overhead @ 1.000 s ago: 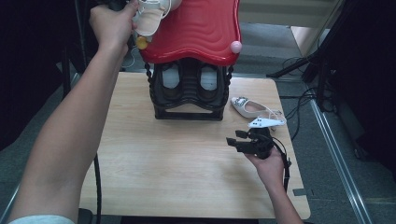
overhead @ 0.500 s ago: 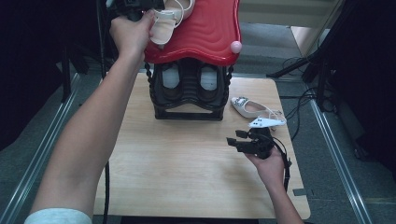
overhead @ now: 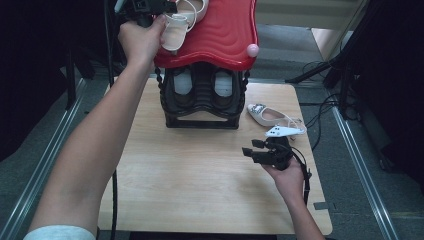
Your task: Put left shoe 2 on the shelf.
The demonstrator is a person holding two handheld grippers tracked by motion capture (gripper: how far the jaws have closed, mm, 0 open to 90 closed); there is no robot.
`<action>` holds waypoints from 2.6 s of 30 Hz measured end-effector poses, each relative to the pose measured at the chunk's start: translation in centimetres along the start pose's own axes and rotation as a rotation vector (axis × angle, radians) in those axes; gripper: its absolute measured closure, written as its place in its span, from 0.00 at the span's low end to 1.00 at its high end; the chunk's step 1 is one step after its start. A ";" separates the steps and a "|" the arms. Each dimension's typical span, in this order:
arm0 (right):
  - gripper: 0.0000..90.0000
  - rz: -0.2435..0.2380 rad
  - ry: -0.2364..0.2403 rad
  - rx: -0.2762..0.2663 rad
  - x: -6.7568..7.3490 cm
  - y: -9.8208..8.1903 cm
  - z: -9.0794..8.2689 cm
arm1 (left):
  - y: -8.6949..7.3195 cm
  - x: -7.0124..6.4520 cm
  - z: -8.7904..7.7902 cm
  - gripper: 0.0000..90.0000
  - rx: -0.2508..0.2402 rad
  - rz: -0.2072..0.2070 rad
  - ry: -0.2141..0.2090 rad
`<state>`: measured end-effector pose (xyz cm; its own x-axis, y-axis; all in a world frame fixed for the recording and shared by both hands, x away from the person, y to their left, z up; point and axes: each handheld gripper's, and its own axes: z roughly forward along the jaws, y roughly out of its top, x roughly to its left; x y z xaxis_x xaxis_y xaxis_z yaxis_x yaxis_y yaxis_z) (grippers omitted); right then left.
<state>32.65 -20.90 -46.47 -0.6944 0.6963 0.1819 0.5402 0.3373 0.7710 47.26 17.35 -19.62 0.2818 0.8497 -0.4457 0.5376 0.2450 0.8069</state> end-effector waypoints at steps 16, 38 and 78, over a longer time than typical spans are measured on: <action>0.52 -0.001 -0.005 0.005 -0.1 0.0 0.0 | 1.5 -0.3 -2.4 0.62 0.058 0.035 -0.038; 0.52 0.011 -0.014 -0.002 -0.5 0.0 -0.2 | 1.5 2.6 -5.9 0.54 0.074 0.077 -0.023; 0.54 0.041 -0.029 -0.009 -1.4 0.0 -0.6 | -15.9 14.8 -4.7 0.50 0.203 0.091 -0.009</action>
<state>33.33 -22.20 -46.40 -0.6575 0.7275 0.1961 0.5635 0.3021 0.7689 39.12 28.27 -37.24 0.3432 0.8594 -0.3791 0.6584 0.0677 0.7496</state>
